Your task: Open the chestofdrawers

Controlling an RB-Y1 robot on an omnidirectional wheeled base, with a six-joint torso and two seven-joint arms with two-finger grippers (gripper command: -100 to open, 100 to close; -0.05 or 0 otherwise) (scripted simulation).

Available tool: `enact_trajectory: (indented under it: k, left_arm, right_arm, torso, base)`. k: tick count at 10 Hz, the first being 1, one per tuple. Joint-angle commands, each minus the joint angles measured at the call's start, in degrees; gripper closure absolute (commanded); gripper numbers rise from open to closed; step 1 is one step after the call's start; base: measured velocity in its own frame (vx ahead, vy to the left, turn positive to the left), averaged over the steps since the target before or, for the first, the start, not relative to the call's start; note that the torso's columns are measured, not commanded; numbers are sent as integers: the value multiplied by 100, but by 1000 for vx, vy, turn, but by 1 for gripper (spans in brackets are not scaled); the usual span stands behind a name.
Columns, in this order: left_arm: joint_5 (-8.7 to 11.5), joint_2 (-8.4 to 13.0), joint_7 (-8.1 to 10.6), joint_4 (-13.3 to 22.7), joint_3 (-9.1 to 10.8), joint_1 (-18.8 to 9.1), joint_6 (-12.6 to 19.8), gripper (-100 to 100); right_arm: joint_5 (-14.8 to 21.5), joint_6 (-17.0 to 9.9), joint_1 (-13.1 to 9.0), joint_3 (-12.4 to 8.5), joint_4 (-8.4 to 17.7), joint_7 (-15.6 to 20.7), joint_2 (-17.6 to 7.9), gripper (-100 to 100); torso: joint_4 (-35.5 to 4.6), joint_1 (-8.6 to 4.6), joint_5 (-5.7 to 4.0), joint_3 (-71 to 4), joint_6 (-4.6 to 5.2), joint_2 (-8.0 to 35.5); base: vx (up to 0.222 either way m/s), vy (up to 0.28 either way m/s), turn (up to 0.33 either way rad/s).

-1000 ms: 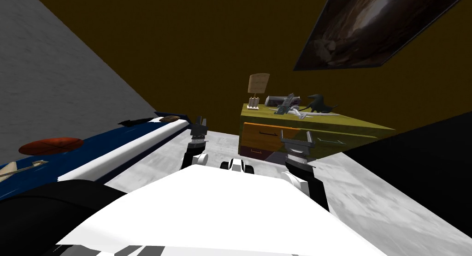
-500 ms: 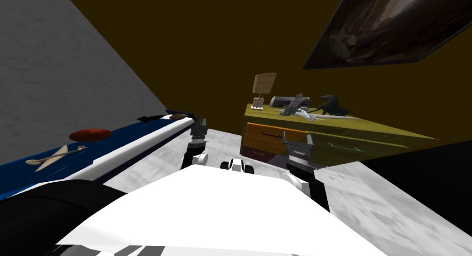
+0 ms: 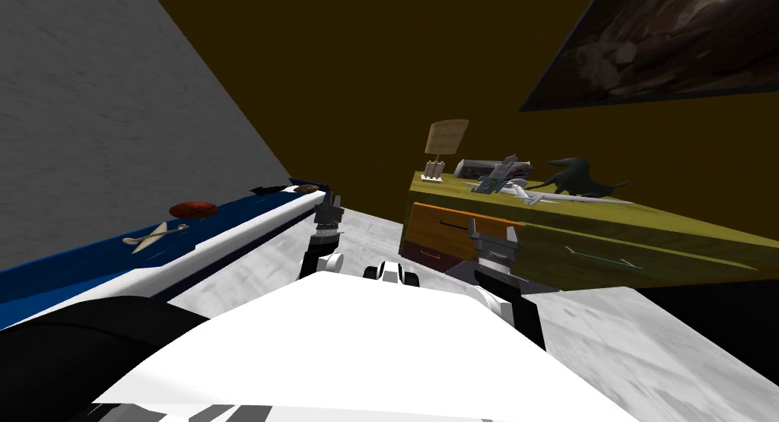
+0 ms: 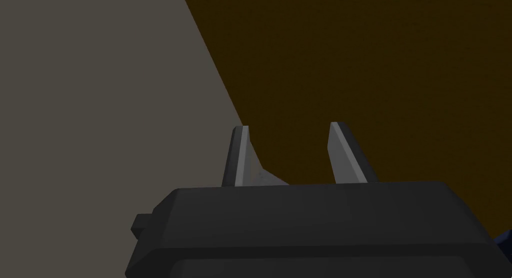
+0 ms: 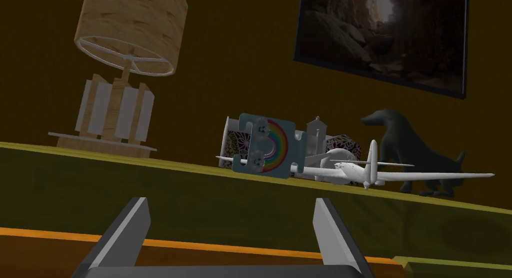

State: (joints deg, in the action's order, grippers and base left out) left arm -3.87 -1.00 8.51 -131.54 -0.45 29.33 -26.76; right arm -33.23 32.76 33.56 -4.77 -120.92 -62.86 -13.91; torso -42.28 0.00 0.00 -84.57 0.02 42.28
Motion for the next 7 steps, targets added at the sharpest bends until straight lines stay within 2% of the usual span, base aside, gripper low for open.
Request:
enact_trajectory:
  k: [1,2,5,6,7]
  left_arm:
    - [0,0,0,0,0,-1,0,0]
    - [0,0,0,0,0,0,0,0]
    - [0,0,0,0,0,0,0,0]
    - [0,0,0,0,0,-1,0,0]
    - [0,0,0,0,0,1,0,0]
  right_arm:
    - [-235,47,1,-28,149,-459,16,-100]
    - [-235,47,1,-28,149,-498,16,-100]
    - [-645,63,-35,-78,370,-1044,70,-100]
    - [-645,63,-35,-78,370,-1195,70,-100]
    - [-844,69,-62,-99,479,-1362,101,-100]
  torso:
    - [0,0,-1,1,-3,2]
    - [-1,-2,0,1,2,1]
    - [0,0,0,0,0,0]
    - [-1,1,0,2,-5,3]
    - [-1,-2,0,1,3,2]
  base:
    - [-23,-8,105]
    - [-8,-4,-34]
    - [-22,-3,231]
    - [-27,-8,106]
    - [-31,-6,172]
